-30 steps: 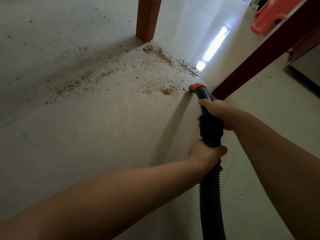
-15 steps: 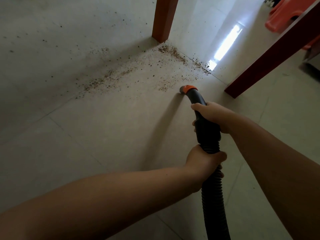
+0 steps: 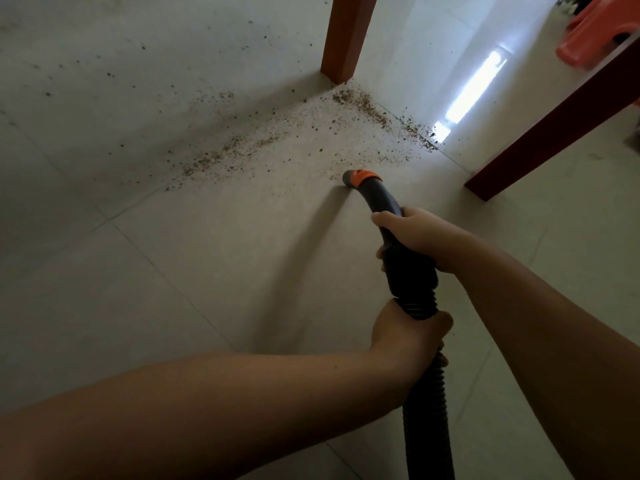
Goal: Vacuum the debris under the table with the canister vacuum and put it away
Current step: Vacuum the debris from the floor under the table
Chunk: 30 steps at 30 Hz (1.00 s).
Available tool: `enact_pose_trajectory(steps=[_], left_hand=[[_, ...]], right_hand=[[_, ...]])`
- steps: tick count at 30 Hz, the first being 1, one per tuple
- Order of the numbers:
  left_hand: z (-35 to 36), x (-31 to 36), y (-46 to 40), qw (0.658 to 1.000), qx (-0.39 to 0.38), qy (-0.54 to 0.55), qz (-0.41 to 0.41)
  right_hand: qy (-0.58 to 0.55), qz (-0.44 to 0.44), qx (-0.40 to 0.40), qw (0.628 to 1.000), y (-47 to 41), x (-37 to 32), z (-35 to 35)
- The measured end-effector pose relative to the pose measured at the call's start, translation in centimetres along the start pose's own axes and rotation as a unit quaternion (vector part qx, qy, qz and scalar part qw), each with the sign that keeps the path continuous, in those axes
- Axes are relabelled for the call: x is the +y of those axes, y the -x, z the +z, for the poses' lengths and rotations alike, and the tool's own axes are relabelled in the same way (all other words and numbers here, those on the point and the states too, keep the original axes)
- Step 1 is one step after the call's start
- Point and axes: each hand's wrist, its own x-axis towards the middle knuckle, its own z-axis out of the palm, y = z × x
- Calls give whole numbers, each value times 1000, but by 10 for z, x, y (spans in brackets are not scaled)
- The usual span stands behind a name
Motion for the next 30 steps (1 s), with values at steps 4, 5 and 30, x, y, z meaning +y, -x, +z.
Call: enact_pose_trajectory(steps=[4,5,30], left_hand=[[-3,8,-7,1000,9,6,-2],[-3,10,-9,1000,6,3,-7],[-20,12,16,999,16,33,-9]], right_hand=[[6,-6,3,1000,-6,-10,-1],[8,-5,4,1000,-8,-11,-4],[47,-30,-6,998,2,-22,16]])
